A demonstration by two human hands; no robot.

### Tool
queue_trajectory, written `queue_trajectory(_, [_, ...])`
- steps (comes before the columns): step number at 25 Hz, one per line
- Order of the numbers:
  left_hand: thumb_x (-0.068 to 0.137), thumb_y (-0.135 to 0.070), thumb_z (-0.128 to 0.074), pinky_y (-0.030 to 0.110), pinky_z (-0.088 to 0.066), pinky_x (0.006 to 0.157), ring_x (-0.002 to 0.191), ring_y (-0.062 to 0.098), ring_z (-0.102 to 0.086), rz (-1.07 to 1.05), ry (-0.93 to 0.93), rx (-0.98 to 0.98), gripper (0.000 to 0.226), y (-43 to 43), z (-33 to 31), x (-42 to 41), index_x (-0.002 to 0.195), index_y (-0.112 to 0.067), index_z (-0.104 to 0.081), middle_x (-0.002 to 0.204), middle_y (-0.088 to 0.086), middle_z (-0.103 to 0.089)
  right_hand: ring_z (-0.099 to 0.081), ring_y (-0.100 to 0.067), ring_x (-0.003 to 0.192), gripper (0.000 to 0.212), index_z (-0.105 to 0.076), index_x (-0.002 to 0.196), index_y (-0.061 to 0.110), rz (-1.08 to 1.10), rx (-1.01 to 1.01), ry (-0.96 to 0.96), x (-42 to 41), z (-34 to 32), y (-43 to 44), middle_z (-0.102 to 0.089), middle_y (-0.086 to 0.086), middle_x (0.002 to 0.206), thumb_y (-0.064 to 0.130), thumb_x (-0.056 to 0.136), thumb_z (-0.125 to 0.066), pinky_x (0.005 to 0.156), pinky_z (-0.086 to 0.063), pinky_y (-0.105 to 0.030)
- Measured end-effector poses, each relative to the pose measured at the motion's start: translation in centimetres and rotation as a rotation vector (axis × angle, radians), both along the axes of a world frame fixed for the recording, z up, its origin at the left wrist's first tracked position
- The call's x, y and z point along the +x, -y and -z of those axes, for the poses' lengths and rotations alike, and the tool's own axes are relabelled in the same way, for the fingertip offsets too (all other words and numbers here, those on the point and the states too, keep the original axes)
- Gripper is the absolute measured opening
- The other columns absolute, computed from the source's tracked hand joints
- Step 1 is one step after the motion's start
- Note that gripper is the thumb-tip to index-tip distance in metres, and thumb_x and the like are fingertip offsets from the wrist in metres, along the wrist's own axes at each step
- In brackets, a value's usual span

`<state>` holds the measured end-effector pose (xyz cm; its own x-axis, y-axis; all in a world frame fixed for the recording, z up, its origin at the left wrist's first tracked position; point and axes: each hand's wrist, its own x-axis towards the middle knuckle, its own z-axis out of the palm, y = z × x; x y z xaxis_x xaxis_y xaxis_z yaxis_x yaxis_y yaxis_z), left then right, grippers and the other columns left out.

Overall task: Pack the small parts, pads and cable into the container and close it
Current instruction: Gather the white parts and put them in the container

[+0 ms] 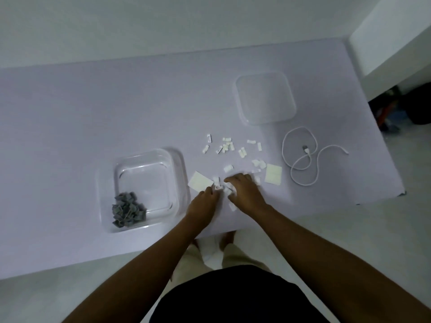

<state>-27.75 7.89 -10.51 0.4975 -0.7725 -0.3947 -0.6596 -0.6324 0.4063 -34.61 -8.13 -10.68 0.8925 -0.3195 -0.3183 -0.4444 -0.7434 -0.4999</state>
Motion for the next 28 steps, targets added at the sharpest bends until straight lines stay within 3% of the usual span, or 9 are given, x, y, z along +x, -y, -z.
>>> queue_trajectory(3, [0.101,-0.023,-0.048,0.032,-0.048,0.099,0.115,0.026,-0.059,-0.132,-0.096,-0.018,0.039,1.6,-0.1,-0.8,0.137,-0.009,-0.046,0.132,0.013,-0.056,-0.052,-0.025,0.118,0.041,-0.064,0.124,0.019,-0.081,-0.021,0.032,0.0,0.9,0.4,-0.063,-0.005,0.125,0.016,0.084,-0.071,0.105,-0.040,-0.036])
queue_trajectory(6, [0.100,-0.026,-0.049,0.026,-0.046,0.081,0.087,0.017,-0.060,-0.482,-0.238,-0.072,0.026,3.2,-0.6,-0.7,0.111,-0.005,-0.059,0.098,0.005,-0.060,-0.057,-0.027,0.108,0.034,-0.068,0.112,0.015,-0.101,0.032,0.091,-0.2,1.8,1.4,-0.066,-0.008,0.113,0.011,0.079,-0.072,0.093,-0.045,-0.036])
queue_trajectory(9, [0.100,-0.017,-0.047,0.022,-0.040,0.069,0.066,0.008,-0.049,-0.720,-0.312,-0.134,0.021,3.4,-1.0,0.0,0.083,-0.008,-0.055,0.075,-0.002,-0.054,-0.059,-0.026,0.103,0.034,-0.068,0.108,0.011,-0.046,0.194,0.094,-0.3,2.1,2.5,-0.066,-0.009,0.107,0.004,0.074,-0.070,0.088,-0.049,-0.036])
queue_trajectory(13, [0.099,-0.025,-0.044,0.030,-0.044,0.069,0.076,0.022,-0.057,-0.777,-0.217,-0.073,0.029,3.6,-1.1,0.3,0.088,-0.003,-0.060,0.087,0.010,-0.064,-0.063,-0.012,0.082,0.019,-0.069,0.098,0.013,0.444,0.694,0.106,0.5,0.2,4.2,-0.067,-0.003,0.095,0.004,0.082,-0.072,0.076,-0.053,-0.020])
queue_trajectory(16, [0.088,-0.060,-0.051,0.035,-0.055,0.070,0.079,0.026,-0.067,-0.793,-0.191,-0.012,0.057,4.2,-0.6,0.0,0.100,-0.005,-0.059,0.088,0.008,-0.068,-0.059,-0.023,0.071,0.013,-0.066,0.089,0.007,0.781,1.264,0.108,0.9,-1.4,5.8,-0.062,-0.009,0.079,0.000,0.090,-0.055,0.067,-0.053,-0.029])
queue_trajectory(19, [0.089,-0.050,-0.063,0.031,-0.049,0.070,0.087,0.028,-0.068,-0.789,-0.165,-0.026,0.052,5.0,-0.3,-0.6,0.116,-0.006,-0.053,0.098,0.008,-0.068,-0.057,-0.025,0.068,0.021,-0.063,0.080,0.006,0.910,1.535,0.094,0.5,-2.4,7.8,-0.059,-0.010,0.073,0.010,0.091,-0.046,0.062,-0.050,-0.030])
queue_trajectory(21, [0.094,-0.039,-0.059,0.030,-0.045,0.069,0.091,0.031,-0.067,-0.778,-0.137,-0.045,0.041,5.7,-0.2,-0.4,0.116,-0.005,-0.053,0.101,0.014,-0.068,-0.055,-0.023,0.062,0.027,-0.061,0.073,0.008,0.904,1.417,0.064,0.6,-2.5,8.9,-0.058,-0.007,0.068,0.022,0.094,-0.054,0.058,-0.047,-0.030])
queue_trajectory(25, [0.096,-0.035,-0.055,0.031,-0.044,0.068,0.093,0.034,-0.066,-0.792,-0.110,-0.019,0.037,6.1,-0.7,-0.2,0.115,-0.003,-0.052,0.103,0.016,-0.067,-0.048,-0.018,0.053,0.038,-0.057,0.065,0.007,0.526,0.684,0.031,1.2,-0.6,9.0,-0.053,-0.006,0.057,0.033,0.089,-0.072,0.051,-0.041,-0.026])
queue_trajectory(28, [0.100,-0.034,-0.041,0.033,-0.045,0.068,0.088,0.033,-0.066,-0.707,0.001,0.012,0.030,6.8,-1.2,0.1,0.105,-0.007,-0.052,0.096,0.013,-0.067,-0.057,-0.009,0.069,0.019,-0.069,0.092,0.014,0.208,0.367,0.043,2.6,0.0,8.2,-0.063,0.004,0.078,0.029,0.084,-0.077,0.060,-0.044,-0.019])
